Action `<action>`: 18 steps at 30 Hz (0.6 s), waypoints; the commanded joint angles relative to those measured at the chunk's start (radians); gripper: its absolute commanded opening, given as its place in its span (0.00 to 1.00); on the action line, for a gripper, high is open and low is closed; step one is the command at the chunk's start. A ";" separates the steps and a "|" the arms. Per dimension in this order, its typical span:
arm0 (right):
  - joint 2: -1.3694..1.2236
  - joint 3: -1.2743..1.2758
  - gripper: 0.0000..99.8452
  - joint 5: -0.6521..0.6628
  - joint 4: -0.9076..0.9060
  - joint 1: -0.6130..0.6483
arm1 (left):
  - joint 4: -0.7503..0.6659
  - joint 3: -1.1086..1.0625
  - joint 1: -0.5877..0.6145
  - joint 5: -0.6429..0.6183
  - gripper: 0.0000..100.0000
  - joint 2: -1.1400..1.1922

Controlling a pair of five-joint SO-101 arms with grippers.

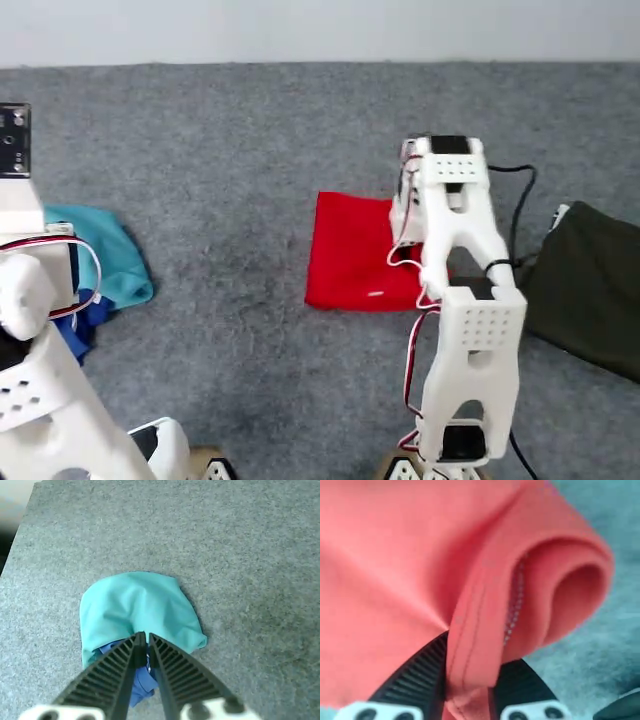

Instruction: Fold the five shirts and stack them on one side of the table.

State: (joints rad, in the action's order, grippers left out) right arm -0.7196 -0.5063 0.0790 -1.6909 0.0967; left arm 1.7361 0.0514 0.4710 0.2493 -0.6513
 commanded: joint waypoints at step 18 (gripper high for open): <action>-0.025 -0.192 0.01 1.103 0.176 -0.114 | 0.015 -0.001 0.000 0.008 0.02 -0.014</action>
State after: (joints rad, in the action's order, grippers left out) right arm -0.7472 -0.6061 1.0088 -1.6172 -0.0015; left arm 1.7361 0.0514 0.4680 0.2493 -0.6513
